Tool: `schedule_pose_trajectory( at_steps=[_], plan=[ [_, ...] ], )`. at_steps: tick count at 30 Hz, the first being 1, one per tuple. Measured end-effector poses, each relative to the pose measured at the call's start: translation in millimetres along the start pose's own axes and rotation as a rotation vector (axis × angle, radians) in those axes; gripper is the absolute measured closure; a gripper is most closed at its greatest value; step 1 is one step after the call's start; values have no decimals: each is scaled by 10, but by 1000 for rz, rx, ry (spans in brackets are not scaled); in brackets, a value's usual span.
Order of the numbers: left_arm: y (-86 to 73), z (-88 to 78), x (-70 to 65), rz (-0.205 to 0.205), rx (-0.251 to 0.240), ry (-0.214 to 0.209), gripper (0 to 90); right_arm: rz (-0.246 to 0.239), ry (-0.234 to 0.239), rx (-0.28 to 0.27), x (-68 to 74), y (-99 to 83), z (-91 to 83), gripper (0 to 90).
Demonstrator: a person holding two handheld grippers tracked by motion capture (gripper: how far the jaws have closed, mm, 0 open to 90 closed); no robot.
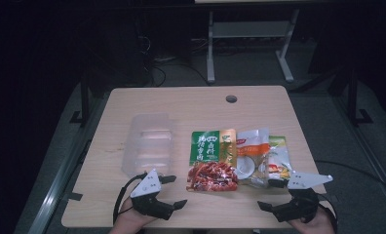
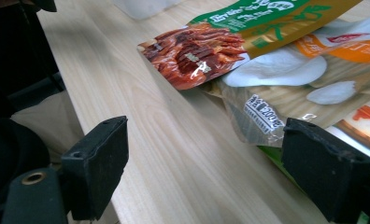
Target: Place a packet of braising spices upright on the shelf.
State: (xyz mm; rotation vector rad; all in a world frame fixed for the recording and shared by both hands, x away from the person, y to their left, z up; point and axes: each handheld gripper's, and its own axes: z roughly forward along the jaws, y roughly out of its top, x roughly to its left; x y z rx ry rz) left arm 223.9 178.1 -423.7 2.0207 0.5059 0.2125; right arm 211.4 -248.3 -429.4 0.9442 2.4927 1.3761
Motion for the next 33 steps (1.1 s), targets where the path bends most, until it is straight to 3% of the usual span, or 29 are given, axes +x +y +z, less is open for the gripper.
schedule_pose_trajectory(
  at_steps=[6, 12, 16, 21, 25, 28, 33],
  plan=[
    [43, 45, 6, 7, 1, 2, 169, 7, 10, 3, -48, 19, 43, 140],
    [94, 96, 25, -12, -2, 9, 178, 6, 12, -6, -73, 88, 34, 141],
    [191, 93, 1, 19, -20, 15, 178, -15, 6, -14, -49, 148, -2, 142],
    [286, 92, 22, 23, -27, 22, 211, -13, 7, -16, -33, 243, -38, 142],
    [372, 130, 52, 41, -20, 30, 232, -20, 7, -8, -21, 401, -29, 144],
    [444, 205, 83, 38, -9, 39, 264, -45, 11, 0, -31, 641, 28, 150],
    [510, 351, 102, 26, 16, 49, 310, -53, 10, 13, -66, 860, 106, 150]
  ],
)
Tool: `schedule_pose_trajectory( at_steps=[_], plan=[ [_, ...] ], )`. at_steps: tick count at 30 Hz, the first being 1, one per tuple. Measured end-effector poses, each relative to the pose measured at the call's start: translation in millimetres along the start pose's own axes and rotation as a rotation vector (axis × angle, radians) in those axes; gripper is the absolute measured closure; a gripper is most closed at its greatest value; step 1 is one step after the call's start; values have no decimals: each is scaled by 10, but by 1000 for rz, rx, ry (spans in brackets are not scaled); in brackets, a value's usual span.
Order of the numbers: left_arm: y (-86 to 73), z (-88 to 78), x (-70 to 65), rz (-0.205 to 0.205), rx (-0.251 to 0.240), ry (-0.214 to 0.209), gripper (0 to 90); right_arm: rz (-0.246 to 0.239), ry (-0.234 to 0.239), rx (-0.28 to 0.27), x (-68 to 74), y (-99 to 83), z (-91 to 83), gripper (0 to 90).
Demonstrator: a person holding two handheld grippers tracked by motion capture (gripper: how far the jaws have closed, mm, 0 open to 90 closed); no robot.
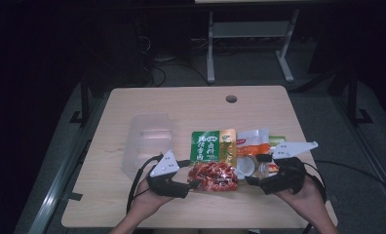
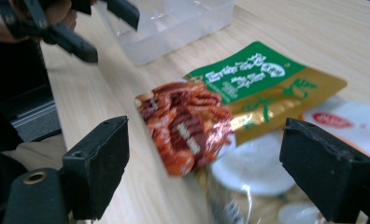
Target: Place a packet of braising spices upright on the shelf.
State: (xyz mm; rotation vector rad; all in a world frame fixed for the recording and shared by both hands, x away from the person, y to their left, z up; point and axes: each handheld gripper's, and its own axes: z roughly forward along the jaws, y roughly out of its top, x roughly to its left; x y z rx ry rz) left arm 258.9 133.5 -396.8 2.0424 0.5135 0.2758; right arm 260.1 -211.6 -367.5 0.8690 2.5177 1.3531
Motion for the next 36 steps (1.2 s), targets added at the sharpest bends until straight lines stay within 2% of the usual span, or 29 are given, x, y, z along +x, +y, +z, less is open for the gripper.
schedule_pose_trajectory(
  at_steps=[2, 3, 6, 8, 11, 16, 17, 20, 21, 24, 25, 26, 28, 29, 31, 34, 36],
  plan=[
    [12, 54, -12, -3, 11, 4, 336, -11, -1, 8, -38, 109, 30, 149],
    [11, 97, -16, -9, 25, 1, 349, 1, 1, 11, -78, 206, 55, 149],
    [0, 146, -8, -13, 45, 2, 375, 15, 8, 13, -129, 294, 85, 144],
    [-10, 186, 3, -17, 57, 5, 396, 31, 15, 37, -174, 387, 133, 142],
    [-23, 247, 14, -34, 62, 8, 449, 23, 8, 74, -237, 511, 235, 142],
    [-33, 317, 29, -37, 89, 7, 494, 11, -1, 102, -280, 648, 336, 142],
    [-44, 332, 34, -50, 93, 8, 507, 3, 0, 110, -297, 717, 381, 142],
    [-56, 335, 43, -65, 92, 2, 543, 21, -3, 129, -295, 789, 420, 142],
    [-66, 347, 39, -66, 101, -3, 582, 18, 2, 141, -314, 849, 468, 142],
    [-79, 364, 32, -57, 115, -1, 619, 11, -3, 154, -331, 904, 516, 143],
    [-87, 373, 32, -57, 119, -3, 678, 7, -12, 164, -350, 942, 559, 153],
    [-98, 386, 29, -62, 119, -6, 678, 7, -12, 164, -350, 942, 559, 153],
    [-117, 405, 23, -58, 135, -5, 738, 17, -17, 189, -385, 955, 620, 171],
    [-135, 419, 25, -52, 144, -10, 803, 40, -33, 208, -411, 960, 664, 177],
    [-151, 440, 16, -57, 145, -5, 847, 50, -45, 219, -448, 959, 711, 183],
    [-186, 485, 18, -47, 176, 3, 875, 67, -52, 229, -482, 953, 762, 187],
    [-204, 506, 16, -60, 185, 8, 881, 82, -62, 238, -507, 946, 801, 190]
  ],
)
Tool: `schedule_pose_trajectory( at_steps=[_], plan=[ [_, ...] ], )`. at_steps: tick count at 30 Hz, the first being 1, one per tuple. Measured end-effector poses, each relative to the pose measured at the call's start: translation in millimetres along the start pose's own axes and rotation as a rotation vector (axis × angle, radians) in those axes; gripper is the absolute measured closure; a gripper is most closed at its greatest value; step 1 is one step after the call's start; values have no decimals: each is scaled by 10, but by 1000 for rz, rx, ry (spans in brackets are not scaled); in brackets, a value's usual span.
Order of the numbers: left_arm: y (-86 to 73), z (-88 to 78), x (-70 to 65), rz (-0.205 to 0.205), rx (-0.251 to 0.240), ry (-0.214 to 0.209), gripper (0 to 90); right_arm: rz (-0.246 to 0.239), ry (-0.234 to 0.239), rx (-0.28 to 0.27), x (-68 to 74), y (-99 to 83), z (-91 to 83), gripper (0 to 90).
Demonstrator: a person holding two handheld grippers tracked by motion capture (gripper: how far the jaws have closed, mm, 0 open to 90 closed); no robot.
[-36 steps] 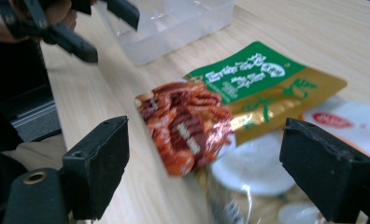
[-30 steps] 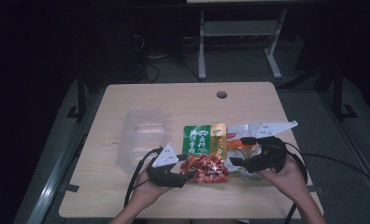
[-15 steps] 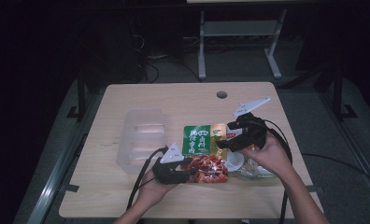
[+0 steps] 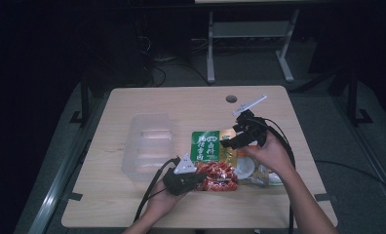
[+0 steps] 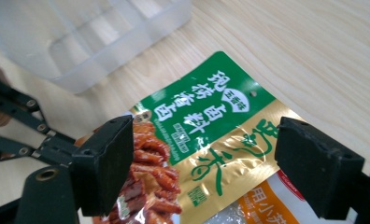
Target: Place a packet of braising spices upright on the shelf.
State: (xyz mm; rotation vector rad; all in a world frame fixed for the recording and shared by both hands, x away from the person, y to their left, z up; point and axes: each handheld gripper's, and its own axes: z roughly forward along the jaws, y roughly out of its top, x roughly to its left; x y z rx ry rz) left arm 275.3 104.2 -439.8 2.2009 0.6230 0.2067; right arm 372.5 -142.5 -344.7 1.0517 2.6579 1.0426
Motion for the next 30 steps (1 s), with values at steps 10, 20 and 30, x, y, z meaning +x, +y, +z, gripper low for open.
schedule_pose_trajectory(
  at_steps=[10, 20, 30],
  plan=[
    [-70, 112, 17, 0, 64, 33, 896, 69, -23, 39, -113, 11, 216, 222],
    [-114, 160, -18, -7, 90, 47, 880, 151, -54, 131, -242, -72, 481, 239],
    [-124, 180, -28, -1, 99, 56, 879, 243, -72, 194, -396, -127, 622, 272]
  ],
)
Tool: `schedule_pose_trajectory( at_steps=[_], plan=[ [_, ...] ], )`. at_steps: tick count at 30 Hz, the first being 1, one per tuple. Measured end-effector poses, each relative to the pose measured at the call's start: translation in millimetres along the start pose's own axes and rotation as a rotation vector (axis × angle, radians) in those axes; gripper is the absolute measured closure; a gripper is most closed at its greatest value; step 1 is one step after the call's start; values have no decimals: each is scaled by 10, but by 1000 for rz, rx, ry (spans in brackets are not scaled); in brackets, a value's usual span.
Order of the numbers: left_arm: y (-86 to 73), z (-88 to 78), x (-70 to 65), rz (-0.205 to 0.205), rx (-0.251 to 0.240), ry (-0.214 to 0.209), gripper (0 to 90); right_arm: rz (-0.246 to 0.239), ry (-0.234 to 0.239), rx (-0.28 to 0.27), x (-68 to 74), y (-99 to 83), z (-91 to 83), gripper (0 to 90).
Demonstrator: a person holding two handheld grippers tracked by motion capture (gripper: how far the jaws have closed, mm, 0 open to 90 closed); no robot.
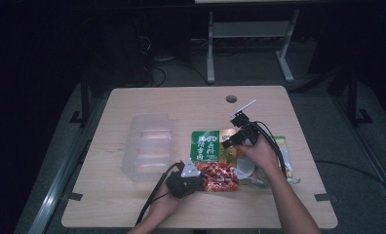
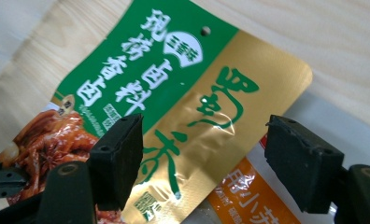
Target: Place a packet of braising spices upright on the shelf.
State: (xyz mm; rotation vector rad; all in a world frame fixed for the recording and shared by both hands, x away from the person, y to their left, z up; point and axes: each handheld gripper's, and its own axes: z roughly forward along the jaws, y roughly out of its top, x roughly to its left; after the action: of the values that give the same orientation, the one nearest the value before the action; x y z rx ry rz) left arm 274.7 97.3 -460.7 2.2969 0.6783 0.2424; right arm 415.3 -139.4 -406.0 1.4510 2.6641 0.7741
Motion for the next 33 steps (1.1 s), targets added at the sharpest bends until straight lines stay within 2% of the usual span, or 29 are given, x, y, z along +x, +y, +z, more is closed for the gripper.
schedule_pose_trajectory(
  at_steps=[1, 8, 14, 15, 18, 19, 24, 27, 28, 29, 33],
  plan=[
    [-4, 2, -1, -1, -2, 1, 879, 20, -2, 15, -26, -1, 33, 272],
    [-9, 13, -1, 7, 1, 4, 880, 45, 28, 41, -78, 0, 111, 284],
    [-11, 20, -16, 7, -1, 9, 880, 79, 15, 46, -115, -9, 149, 307],
    [-11, 21, -17, 10, -1, 10, 880, 100, 35, 23, -134, -28, 138, 326],
    [-12, 23, -19, 8, -2, 10, 879, 103, 40, 26, -134, -48, 139, 329],
    [-11, 24, -19, 9, -2, 10, 880, 108, 40, 42, -129, -54, 161, 336],
    [-5, 31, -25, 18, 1, 14, 881, 102, 60, 35, -120, -52, 194, 357],
    [-6, 35, -22, 17, 0, 11, 881, 104, 98, 43, -125, -59, 194, 402],
    [-7, 35, -19, 17, 0, 10, 881, 92, 138, 42, -140, -67, 191, 450],
    [-8, 36, -18, 15, 0, 9, 881, 91, 165, 42, -146, -73, 194, 462],
    [-9, 39, -17, 15, -1, 9, 881, 91, 215, 46, -136, -80, 196, 539]
  ],
)
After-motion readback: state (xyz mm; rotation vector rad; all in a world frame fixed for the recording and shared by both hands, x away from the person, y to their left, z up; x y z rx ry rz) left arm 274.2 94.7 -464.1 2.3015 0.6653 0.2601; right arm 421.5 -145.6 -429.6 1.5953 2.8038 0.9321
